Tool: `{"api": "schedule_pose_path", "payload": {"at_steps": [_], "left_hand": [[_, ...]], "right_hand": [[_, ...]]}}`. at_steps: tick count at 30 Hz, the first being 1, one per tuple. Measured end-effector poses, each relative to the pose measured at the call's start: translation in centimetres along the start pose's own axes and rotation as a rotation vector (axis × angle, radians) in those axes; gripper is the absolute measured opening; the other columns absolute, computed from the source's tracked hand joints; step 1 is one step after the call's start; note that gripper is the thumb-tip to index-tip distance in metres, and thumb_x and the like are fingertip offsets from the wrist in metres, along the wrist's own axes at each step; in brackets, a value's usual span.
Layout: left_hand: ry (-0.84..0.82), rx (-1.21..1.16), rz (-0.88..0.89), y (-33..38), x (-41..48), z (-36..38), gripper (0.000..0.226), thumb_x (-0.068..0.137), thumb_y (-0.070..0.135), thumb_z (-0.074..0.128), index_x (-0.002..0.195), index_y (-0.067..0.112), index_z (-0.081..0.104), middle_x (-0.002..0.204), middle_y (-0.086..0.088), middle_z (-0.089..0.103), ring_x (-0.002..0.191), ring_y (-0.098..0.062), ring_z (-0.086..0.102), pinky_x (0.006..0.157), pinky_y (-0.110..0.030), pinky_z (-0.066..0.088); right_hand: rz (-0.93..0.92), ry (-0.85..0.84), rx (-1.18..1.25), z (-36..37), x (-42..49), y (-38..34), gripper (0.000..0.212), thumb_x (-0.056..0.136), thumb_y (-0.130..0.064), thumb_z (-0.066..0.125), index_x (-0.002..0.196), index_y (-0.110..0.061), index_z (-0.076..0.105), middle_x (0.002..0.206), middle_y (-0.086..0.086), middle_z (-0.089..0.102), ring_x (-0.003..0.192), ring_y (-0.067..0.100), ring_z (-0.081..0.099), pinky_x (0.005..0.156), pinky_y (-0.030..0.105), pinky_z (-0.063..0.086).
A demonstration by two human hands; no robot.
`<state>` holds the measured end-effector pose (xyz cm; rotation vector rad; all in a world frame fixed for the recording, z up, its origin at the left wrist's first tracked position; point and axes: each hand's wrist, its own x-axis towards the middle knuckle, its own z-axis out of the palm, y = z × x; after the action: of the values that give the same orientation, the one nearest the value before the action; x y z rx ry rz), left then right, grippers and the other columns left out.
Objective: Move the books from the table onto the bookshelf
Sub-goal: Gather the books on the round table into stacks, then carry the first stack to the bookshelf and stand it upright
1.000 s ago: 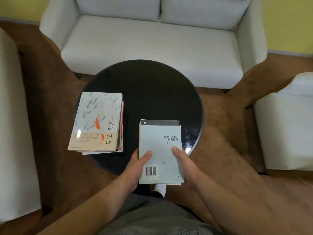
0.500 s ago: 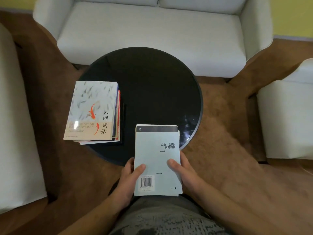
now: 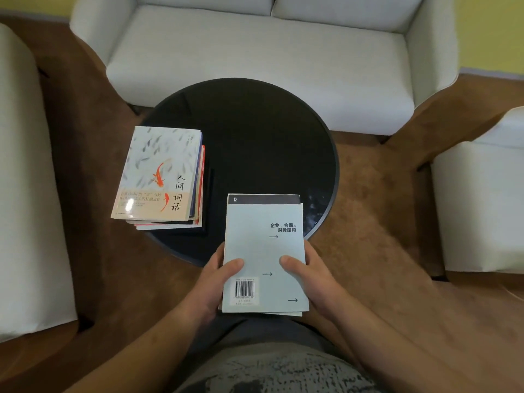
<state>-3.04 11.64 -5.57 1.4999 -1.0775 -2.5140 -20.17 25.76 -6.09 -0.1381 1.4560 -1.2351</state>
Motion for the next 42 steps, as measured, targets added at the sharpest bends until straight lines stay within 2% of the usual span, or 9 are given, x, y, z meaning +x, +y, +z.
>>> {"api": "schedule_pose_path", "payload": {"at_steps": [7,11,14,21,24,28,33,39,42], "left_hand": [[0.028,-0.032,0.162,1.5,-4.3,0.9,0.083,0.062,0.026,0.083,0.135,0.034,0.045,0.129,-0.014,0.067,0.108,-0.038,0.072,0.090,-0.056,0.057],[-0.007,-0.086,0.230,3.4,-7.3,0.3,0.085,0.068,0.032,0.082,0.142,0.035,0.041,0.130,-0.009,0.069,0.113,-0.035,0.071,0.095,-0.056,0.055],[-0.031,-0.107,0.294,4.5,-9.2,-1.1,0.094,0.064,0.034,0.083,0.147,0.034,0.038,0.133,-0.011,0.067,0.116,-0.040,0.068,0.102,-0.064,0.048],[0.089,-0.182,0.481,3.9,-15.2,-4.7,0.091,0.055,0.040,0.080,0.138,0.036,0.044,0.121,-0.003,0.074,0.107,-0.032,0.074,0.081,-0.044,0.061],[0.145,-0.236,0.544,2.4,-18.2,-7.1,0.082,0.056,0.043,0.078,0.133,0.038,0.048,0.120,-0.001,0.074,0.107,-0.031,0.073,0.080,-0.042,0.061],[0.237,-0.336,0.610,-0.5,-22.4,-11.7,0.084,0.060,0.038,0.079,0.138,0.030,0.048,0.131,-0.013,0.067,0.113,-0.042,0.069,0.095,-0.063,0.053],[0.357,-0.415,0.661,-5.0,-28.3,-17.2,0.111,0.044,0.058,0.095,0.140,0.030,0.046,0.129,-0.011,0.069,0.111,-0.040,0.071,0.086,-0.054,0.058],[0.507,-0.567,0.721,-11.3,-34.9,-22.9,0.111,0.044,0.056,0.095,0.140,0.030,0.047,0.130,-0.011,0.068,0.112,-0.040,0.070,0.085,-0.053,0.059],[0.609,-0.631,0.733,-13.7,-37.8,-25.7,0.121,0.036,0.058,0.096,0.142,0.028,0.045,0.128,-0.012,0.070,0.107,-0.040,0.072,0.079,-0.051,0.061]], "right_hand": [[-0.108,-0.073,-0.030,1.1,-4.1,-4.5,0.087,0.063,-0.037,0.082,0.141,-0.023,0.047,0.131,0.007,0.071,0.112,0.030,0.073,0.079,0.036,0.063],[-0.123,-0.170,-0.065,3.1,-5.4,-6.9,0.089,0.068,-0.038,0.086,0.144,-0.025,0.043,0.136,0.008,0.068,0.118,0.035,0.070,0.093,0.053,0.060],[-0.114,-0.199,-0.096,5.2,-5.4,-8.0,0.105,0.060,-0.046,0.095,0.147,-0.027,0.040,0.135,0.008,0.068,0.118,0.035,0.070,0.093,0.054,0.060],[-0.116,-0.352,-0.133,11.4,-6.2,-9.3,0.115,0.054,-0.047,0.097,0.148,-0.030,0.035,0.134,0.007,0.068,0.119,0.036,0.069,0.099,0.062,0.055],[-0.096,-0.469,-0.120,15.4,-7.3,-8.5,0.107,0.060,-0.037,0.094,0.149,-0.030,0.036,0.141,0.013,0.063,0.124,0.041,0.065,0.102,0.066,0.050],[-0.059,-0.564,-0.200,21.5,-9.4,-6.6,0.097,0.062,-0.029,0.081,0.148,-0.032,0.036,0.136,0.011,0.068,0.117,0.036,0.070,0.086,0.048,0.063],[-0.082,-0.686,-0.434,29.0,-11.8,-3.0,0.096,0.065,-0.036,0.081,0.148,-0.038,0.033,0.138,0.005,0.067,0.121,0.034,0.069,0.102,0.061,0.053],[-0.080,-0.827,-0.621,37.7,-14.5,2.1,0.086,0.069,-0.040,0.080,0.145,-0.034,0.039,0.136,0.003,0.067,0.120,0.032,0.069,0.100,0.058,0.056],[-0.054,-0.903,-0.668,42.2,-15.3,4.4,0.090,0.066,-0.040,0.085,0.144,-0.030,0.042,0.130,0.000,0.071,0.117,0.030,0.071,0.092,0.048,0.060]]}}
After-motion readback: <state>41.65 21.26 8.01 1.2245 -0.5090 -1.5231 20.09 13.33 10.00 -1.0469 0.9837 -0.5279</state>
